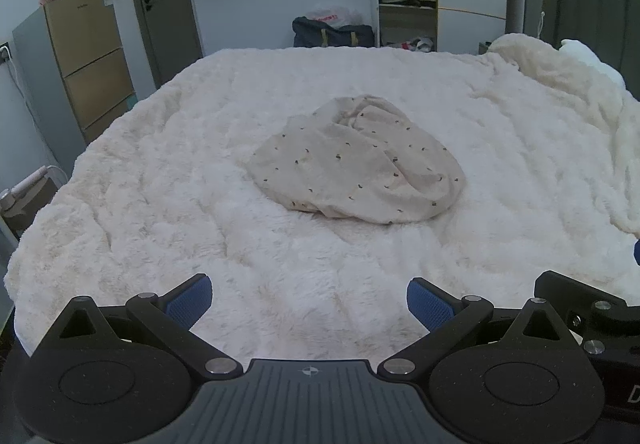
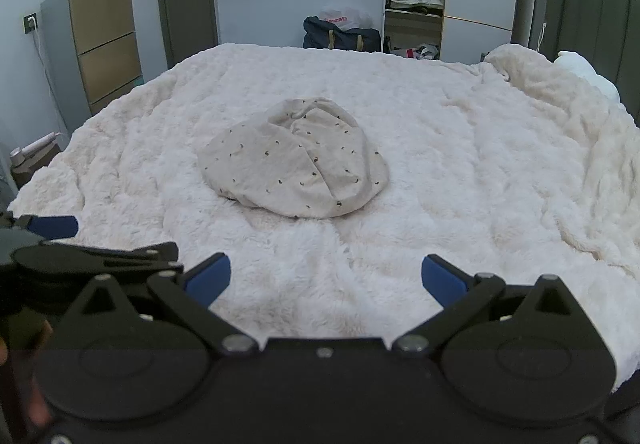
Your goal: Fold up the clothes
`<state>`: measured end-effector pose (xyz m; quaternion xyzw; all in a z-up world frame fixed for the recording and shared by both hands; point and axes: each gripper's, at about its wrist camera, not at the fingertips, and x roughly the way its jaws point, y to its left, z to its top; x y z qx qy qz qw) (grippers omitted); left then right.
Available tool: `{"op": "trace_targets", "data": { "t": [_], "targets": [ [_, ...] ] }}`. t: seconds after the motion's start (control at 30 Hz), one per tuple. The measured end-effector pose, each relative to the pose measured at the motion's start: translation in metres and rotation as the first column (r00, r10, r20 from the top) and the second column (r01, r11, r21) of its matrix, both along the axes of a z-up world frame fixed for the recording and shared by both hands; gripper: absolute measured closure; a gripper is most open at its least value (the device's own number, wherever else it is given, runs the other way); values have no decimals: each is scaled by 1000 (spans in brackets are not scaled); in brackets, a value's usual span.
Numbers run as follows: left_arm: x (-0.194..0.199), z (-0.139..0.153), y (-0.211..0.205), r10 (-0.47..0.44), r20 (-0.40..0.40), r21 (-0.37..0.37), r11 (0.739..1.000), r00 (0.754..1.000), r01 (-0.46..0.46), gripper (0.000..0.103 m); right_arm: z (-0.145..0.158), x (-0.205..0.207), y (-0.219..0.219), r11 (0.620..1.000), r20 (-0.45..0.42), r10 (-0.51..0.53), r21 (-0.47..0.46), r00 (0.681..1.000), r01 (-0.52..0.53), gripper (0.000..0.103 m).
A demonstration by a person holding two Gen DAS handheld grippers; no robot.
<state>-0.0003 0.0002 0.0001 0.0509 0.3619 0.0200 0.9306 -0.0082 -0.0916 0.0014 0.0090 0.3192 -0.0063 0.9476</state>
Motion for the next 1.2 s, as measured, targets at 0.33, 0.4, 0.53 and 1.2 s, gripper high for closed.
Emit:
{"op": "trace_targets", "data": {
  "t": [0.33,0.4,0.53,1.2],
  "targets": [
    [-5,1,-6,9,16,7,1000,1000,-9,0,1,0,2,1000,4,5,5,1000,-5,0],
    [-3,0,-8,11,20,10,1000,1000,-11,0,1,1,2,1000,3,7,8,1000,-7,0],
    [-5,1,-14,12,18,6,1000,1000,-12,0,3,1,1,1000,4,10,9,1000,-10,0],
    [-7,6,-10,20,17,-9,1000,1000,-20,0,3,-2,2,1000,10,10,12,1000,-10,0]
  ]
}}
